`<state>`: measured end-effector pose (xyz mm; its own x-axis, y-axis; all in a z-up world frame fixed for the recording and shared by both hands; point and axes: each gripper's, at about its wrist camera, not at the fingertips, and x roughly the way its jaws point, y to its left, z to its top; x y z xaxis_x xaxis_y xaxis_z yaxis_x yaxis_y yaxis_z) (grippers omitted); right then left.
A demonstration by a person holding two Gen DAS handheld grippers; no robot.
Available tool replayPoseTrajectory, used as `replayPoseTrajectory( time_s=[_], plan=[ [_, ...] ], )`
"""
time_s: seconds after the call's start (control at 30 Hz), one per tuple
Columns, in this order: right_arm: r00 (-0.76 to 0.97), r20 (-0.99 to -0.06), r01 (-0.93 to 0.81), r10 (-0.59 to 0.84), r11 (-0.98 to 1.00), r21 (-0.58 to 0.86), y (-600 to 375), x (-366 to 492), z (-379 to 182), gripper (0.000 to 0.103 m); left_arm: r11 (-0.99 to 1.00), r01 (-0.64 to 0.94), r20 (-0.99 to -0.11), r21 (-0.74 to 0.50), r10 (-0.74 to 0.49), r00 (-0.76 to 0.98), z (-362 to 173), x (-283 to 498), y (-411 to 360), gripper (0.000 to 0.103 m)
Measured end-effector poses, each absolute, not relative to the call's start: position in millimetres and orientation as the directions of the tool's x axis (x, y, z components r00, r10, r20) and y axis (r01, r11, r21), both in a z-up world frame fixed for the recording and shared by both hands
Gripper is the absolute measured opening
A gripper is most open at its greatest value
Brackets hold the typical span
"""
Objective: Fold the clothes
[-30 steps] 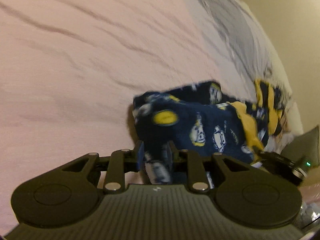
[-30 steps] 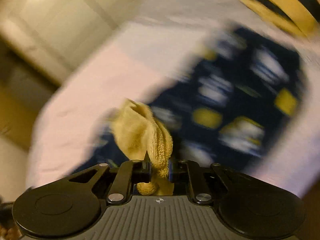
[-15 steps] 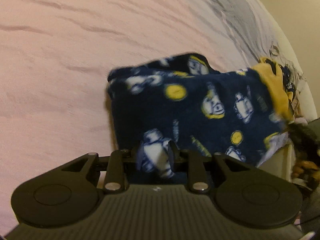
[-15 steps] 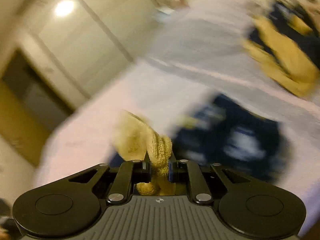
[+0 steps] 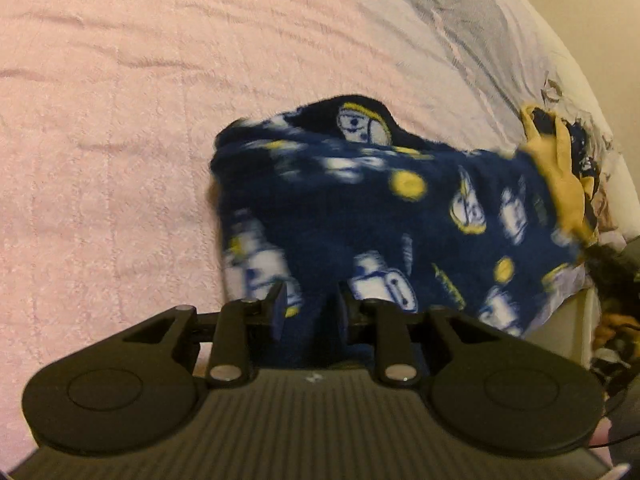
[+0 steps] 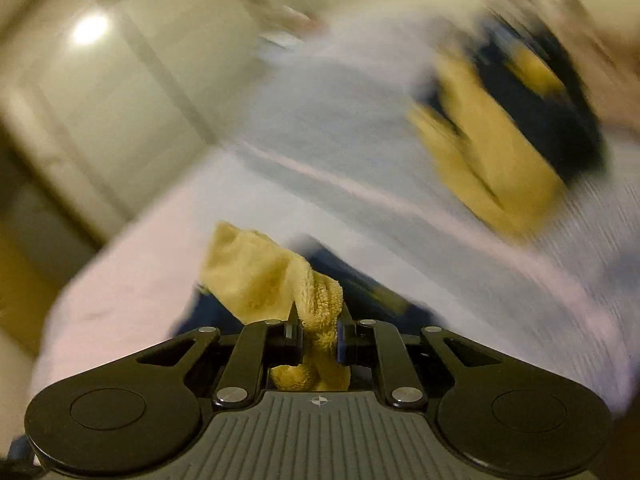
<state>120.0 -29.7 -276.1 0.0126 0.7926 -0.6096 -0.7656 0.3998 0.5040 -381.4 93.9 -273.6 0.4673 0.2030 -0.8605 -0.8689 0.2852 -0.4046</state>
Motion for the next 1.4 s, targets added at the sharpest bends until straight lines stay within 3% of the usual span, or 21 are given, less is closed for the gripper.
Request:
replayPoseTrajectory(
  time_s=[0.03, 0.17, 0.33, 0.4, 0.47, 0.6, 0.67, 0.8, 0.9, 1.0, 1.1, 1.27, 1.4],
  plan=[
    [0.026, -0.632, -0.750, 0.774, 0.433, 0.500, -29.8, 125.6, -285.5, 0.013, 0.288, -0.867, -0.860, -0.406, 0.200, 0.469, -274.3, -379.2, 93.4, 0.021],
    [0.026, -0.542, -0.786, 0.840, 0.352, 0.508, -37.4, 118.9, -270.1, 0.013, 0.300, -0.871, -0.864, -0.388, 0.210, 0.457, -277.1, -374.9, 91.8, 0.021],
    [0.037, -0.659, -0.736, 0.751, 0.467, 0.491, -22.5, 136.5, -304.2, 0.015, 0.286, -0.880, -0.873, -0.380, 0.203, 0.443, -283.7, -370.5, 96.0, 0.021],
    [0.038, -0.680, -0.727, 0.733, 0.486, 0.484, -21.0, 139.5, -300.3, 0.021, 0.292, -0.884, -0.880, -0.366, 0.200, 0.431, -281.8, -369.0, 96.7, 0.021],
    [0.090, -0.689, -0.729, 0.719, 0.519, 0.447, -25.9, 137.0, -287.2, 0.043, 0.307, -0.883, -0.882, -0.356, 0.202, 0.425, -274.7, -368.9, 97.0, 0.021],
    [0.257, -0.643, -0.753, 0.722, 0.567, 0.335, -50.9, 110.3, -244.4, 0.043, 0.365, -0.870, -0.879, -0.332, 0.217, 0.426, -255.8, -366.6, 105.1, 0.021],
    [0.192, -0.639, -0.804, 0.745, 0.492, 0.333, -49.6, 90.3, -243.6, 0.043, 0.404, -0.853, -0.874, -0.330, 0.213, 0.438, -252.9, -361.8, 113.6, 0.021],
    [0.209, -0.765, -0.790, 0.609, 0.566, 0.234, -22.0, 90.4, -297.9, 0.043, 0.457, -0.832, -0.887, -0.314, 0.171, 0.428, -270.2, -348.0, 139.1, 0.020],
    [0.223, -0.750, -0.657, 0.622, 0.665, 0.356, -38.7, 94.9, -292.3, 0.043, 0.502, -0.796, -0.886, -0.338, 0.115, 0.448, -278.3, -344.6, 159.2, 0.018],
    [0.318, -0.729, -0.567, 0.606, 0.738, 0.366, -75.9, 57.9, -264.3, 0.043, 0.583, -0.726, -0.869, -0.364, 0.067, 0.490, -272.6, -347.0, 170.4, 0.018],
    [0.345, -0.786, -0.475, 0.514, 0.817, 0.326, -101.4, -3.9, -252.3, 0.043, 0.648, -0.663, -0.863, -0.375, 0.017, 0.505, -267.7, -355.0, 177.3, 0.019],
    [0.214, -0.919, -0.226, 0.332, 0.932, 0.284, -121.1, -135.4, -277.5, 0.043, 0.757, -0.616, -0.934, -0.216, 0.023, 0.356, -267.0, -368.2, 178.3, 0.019],
    [0.154, -0.934, 0.007, 0.324, 0.945, 0.328, -126.1, -204.0, -278.9, 0.043, 0.803, -0.573, -0.951, -0.163, 0.026, 0.308, -258.9, -379.1, 181.5, 0.025]
  ],
)
